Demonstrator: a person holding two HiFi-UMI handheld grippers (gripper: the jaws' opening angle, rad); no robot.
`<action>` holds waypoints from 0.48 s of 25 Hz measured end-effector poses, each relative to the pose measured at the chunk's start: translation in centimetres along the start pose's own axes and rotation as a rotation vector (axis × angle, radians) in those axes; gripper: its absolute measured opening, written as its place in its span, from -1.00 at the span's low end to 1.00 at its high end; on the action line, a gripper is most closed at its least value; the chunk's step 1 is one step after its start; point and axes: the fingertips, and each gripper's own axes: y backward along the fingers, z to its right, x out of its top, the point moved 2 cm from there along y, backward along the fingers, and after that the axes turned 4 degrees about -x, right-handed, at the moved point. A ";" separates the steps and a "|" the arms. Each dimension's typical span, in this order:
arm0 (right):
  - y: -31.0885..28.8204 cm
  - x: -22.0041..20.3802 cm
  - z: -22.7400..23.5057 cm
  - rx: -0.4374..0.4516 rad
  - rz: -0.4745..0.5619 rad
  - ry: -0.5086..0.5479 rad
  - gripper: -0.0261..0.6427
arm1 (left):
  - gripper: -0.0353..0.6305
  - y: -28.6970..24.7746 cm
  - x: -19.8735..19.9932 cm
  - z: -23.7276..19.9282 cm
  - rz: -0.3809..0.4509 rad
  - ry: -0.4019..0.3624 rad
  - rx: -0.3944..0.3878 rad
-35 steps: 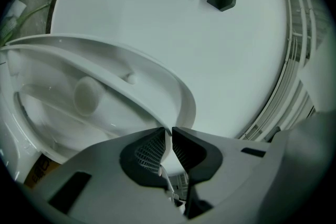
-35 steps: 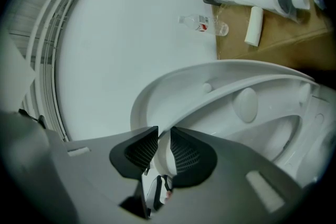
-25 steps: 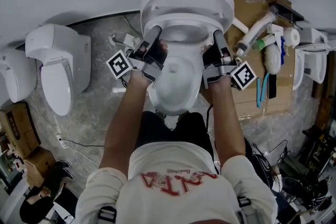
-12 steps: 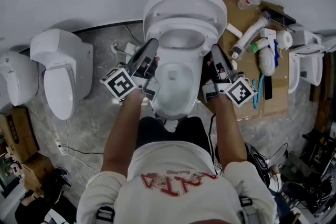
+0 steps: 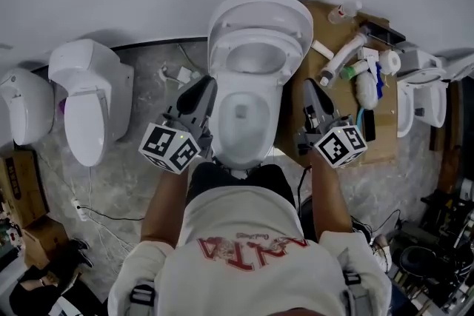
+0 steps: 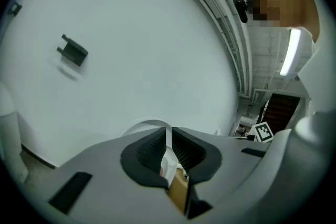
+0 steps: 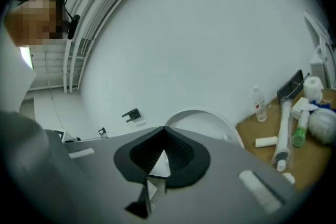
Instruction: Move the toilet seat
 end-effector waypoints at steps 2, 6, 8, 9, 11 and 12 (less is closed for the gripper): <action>1.0 0.5 -0.8 -0.015 0.006 0.055 -0.92 | -0.77 0.9 1.1 0.7 -0.002 -0.072 0.015; 2.6 1.9 -2.9 -0.014 0.010 0.144 -0.92 | -0.78 2.2 3.4 2.4 -0.011 -0.192 0.038; 3.1 2.6 -4.2 0.000 0.016 0.190 -0.92 | -0.78 2.6 4.4 3.4 -0.012 -0.245 0.037; 3.4 2.9 -4.9 0.004 0.020 0.214 -0.92 | -0.78 2.9 4.8 3.9 -0.013 -0.264 0.036; 4.1 3.5 -6.2 0.012 0.031 0.257 -0.92 | -0.78 3.4 5.4 4.9 -0.012 -0.286 0.037; 4.5 3.9 -6.9 0.016 0.038 0.275 -0.92 | -0.78 3.6 5.7 5.3 -0.011 -0.292 0.041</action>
